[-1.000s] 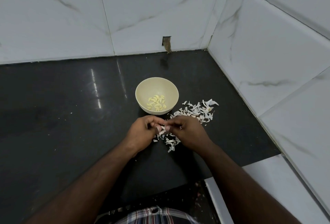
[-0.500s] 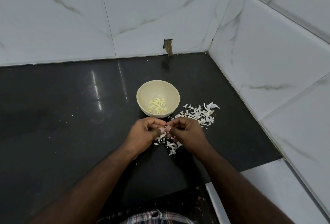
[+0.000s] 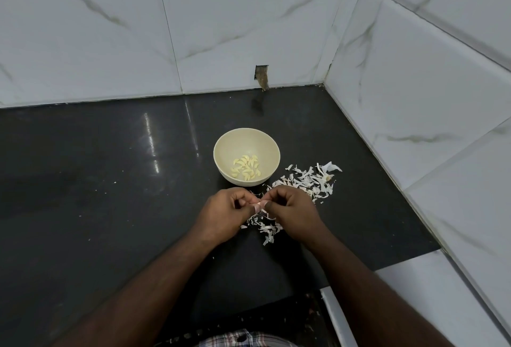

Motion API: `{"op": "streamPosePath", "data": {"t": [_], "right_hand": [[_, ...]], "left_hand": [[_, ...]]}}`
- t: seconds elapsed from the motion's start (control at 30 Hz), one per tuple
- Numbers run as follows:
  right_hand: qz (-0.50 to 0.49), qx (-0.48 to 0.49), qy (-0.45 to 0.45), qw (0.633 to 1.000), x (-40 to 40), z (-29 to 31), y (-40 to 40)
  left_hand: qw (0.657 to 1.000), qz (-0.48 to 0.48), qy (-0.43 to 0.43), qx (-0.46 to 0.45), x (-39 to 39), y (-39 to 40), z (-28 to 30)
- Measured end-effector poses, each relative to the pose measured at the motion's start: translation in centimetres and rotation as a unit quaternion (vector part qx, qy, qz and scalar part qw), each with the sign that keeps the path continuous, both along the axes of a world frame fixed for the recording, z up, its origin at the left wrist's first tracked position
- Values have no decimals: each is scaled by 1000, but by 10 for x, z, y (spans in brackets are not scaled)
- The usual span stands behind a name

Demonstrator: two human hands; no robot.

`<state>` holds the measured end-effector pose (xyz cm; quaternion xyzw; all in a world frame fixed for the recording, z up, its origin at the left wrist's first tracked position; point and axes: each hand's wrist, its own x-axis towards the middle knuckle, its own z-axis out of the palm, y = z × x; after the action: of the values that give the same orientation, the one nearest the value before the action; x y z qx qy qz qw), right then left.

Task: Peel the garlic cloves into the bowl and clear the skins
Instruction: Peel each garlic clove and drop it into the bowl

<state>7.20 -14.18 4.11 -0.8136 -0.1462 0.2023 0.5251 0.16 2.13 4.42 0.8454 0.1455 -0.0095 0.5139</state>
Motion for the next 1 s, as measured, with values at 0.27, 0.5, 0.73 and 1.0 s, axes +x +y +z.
{"op": "streamPosePath", "data": {"t": [0.27,0.5,0.73,1.0], "right_hand": [[-42,72,143,986,-3,4,1],[36,33,-25,999,-5,10,-7],[69,-22,-184,980,-3,2,-10],[-28,35,71,996,-7,12,0]], "left_hand": [[990,-37,-63,123,-4,-2,4],[998,-42,29,32,-1,0,3],[996,-27,55,-66,-2,0,0],[999,31,-30,6,-7,-5,5]]}}
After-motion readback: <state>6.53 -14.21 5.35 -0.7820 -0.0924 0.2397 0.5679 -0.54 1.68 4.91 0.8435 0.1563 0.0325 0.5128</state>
